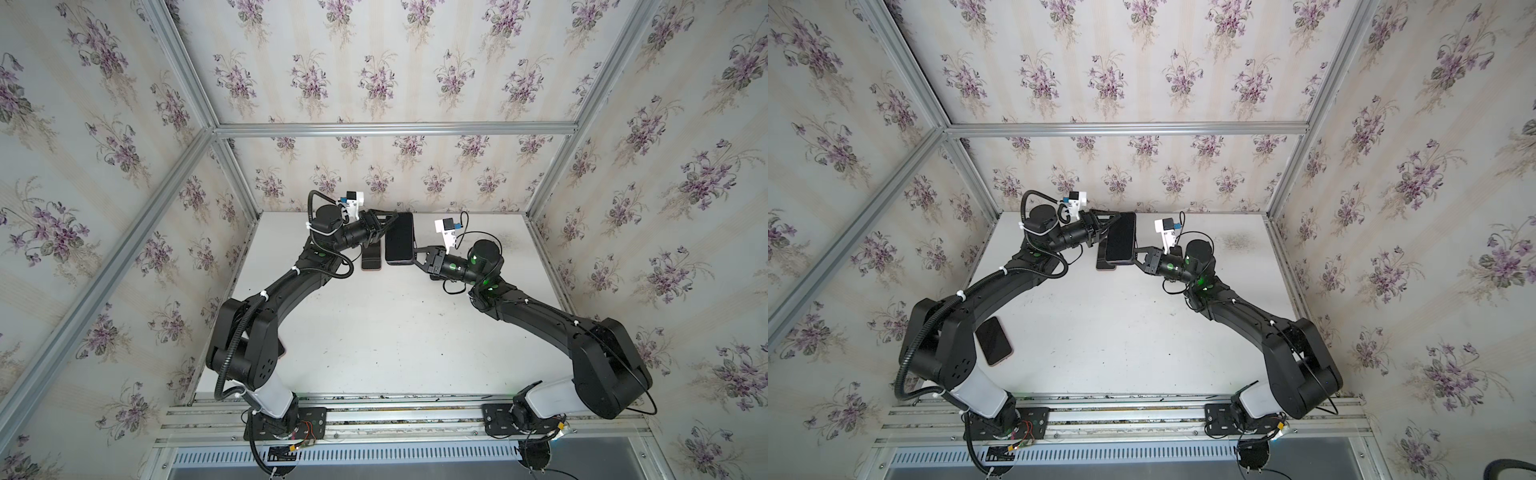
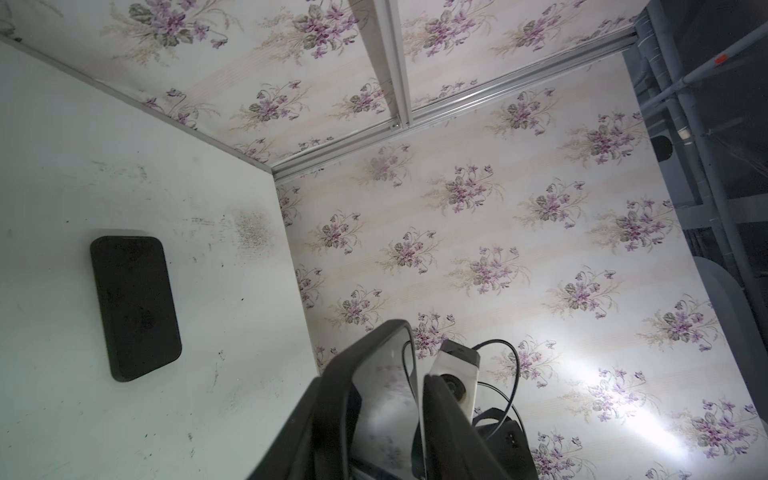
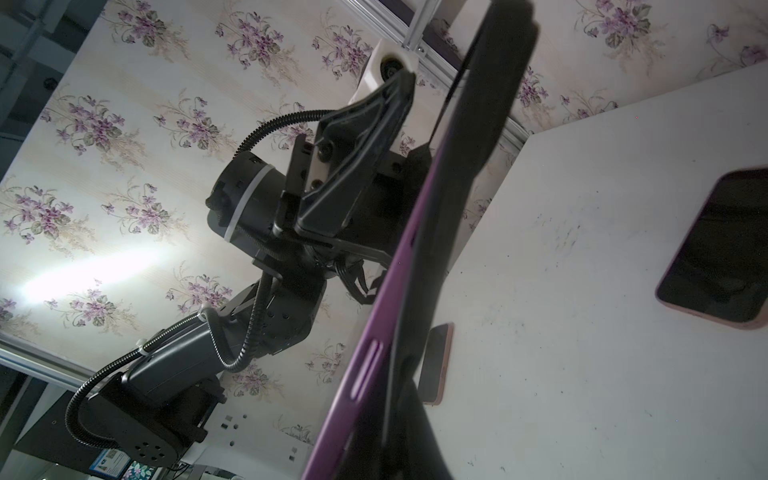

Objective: Take the phone out of the phone case
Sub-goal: 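Lower the phone toward the table with both grippers holding it, then pull the black case off with the right gripper while the left holds the phone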

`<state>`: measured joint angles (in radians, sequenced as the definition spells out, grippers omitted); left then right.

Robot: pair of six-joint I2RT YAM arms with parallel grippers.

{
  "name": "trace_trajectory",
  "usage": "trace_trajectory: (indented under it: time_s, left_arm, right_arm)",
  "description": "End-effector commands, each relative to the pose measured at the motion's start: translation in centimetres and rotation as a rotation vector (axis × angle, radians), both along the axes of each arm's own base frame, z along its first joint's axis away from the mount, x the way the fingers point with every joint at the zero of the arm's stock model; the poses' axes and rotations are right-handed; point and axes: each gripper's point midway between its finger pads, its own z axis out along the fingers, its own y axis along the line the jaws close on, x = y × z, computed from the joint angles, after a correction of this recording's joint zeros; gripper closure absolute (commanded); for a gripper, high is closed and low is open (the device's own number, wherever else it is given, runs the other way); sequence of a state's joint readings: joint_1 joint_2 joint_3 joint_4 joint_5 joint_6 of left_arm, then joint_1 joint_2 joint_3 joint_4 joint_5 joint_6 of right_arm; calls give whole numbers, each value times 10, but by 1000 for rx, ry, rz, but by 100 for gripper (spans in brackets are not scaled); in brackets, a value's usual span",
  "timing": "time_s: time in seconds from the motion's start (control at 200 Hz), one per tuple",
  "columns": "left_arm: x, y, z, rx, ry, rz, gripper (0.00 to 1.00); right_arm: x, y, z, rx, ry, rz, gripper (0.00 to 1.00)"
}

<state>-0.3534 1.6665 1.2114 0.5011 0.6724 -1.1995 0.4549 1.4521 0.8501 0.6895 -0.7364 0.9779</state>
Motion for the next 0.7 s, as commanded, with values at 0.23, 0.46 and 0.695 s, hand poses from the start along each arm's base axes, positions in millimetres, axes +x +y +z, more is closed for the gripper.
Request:
trace_trajectory:
  time_s: [0.23, 0.46, 0.695]
  left_arm:
    - [11, -5, -33, 90, 21, 37, 23]
    - [8, -6, -44, 222, 8, 24, 11]
    - [-14, 7, -42, 480, -99, -3, 6]
  right_arm:
    - [7, -11, -17, -28, 59, -43, 100]
    - [12, -16, -36, -33, 128, -54, 100]
    - [15, -19, -45, -26, 157, -62, 100]
